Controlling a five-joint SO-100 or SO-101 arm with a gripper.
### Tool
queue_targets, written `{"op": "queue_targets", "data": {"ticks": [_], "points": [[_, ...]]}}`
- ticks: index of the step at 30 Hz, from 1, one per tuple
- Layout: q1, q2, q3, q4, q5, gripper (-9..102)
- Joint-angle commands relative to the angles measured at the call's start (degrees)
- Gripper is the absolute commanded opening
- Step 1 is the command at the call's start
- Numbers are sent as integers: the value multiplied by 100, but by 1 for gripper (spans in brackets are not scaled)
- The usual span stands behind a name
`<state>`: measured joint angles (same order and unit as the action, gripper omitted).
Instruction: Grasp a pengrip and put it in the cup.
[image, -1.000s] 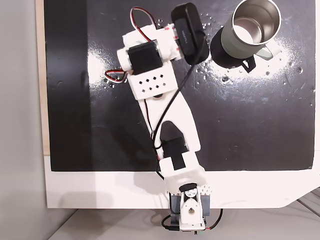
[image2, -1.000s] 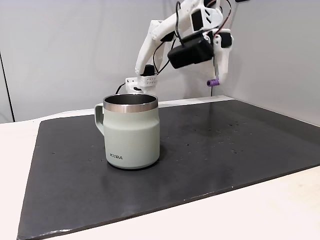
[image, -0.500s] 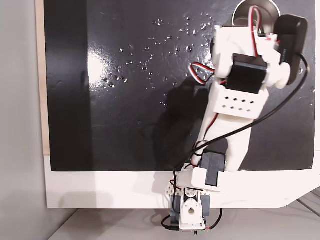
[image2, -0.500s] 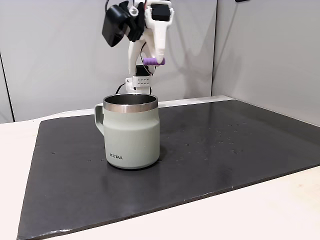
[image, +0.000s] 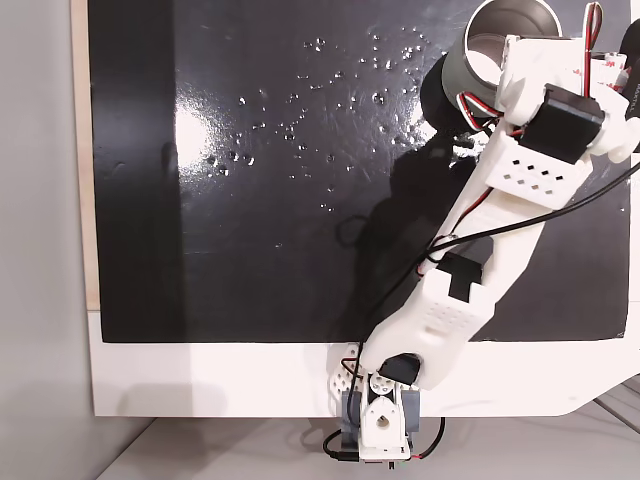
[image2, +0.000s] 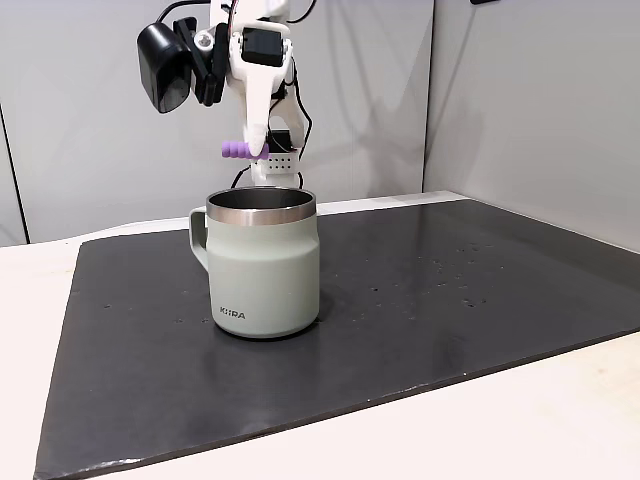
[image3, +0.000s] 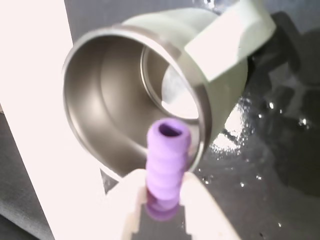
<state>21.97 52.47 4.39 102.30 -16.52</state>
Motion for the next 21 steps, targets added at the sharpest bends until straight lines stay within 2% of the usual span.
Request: {"op": "queue_targets", "data": {"ticks": [1,15,19,21], "points": [[26,-149,-659,-26,-105,0],[26,-483,-677,-1187,-176,1],[-9,-545,-677,-1116,-185,19],[-26,-554,-677,-1037,-185,23]]}}
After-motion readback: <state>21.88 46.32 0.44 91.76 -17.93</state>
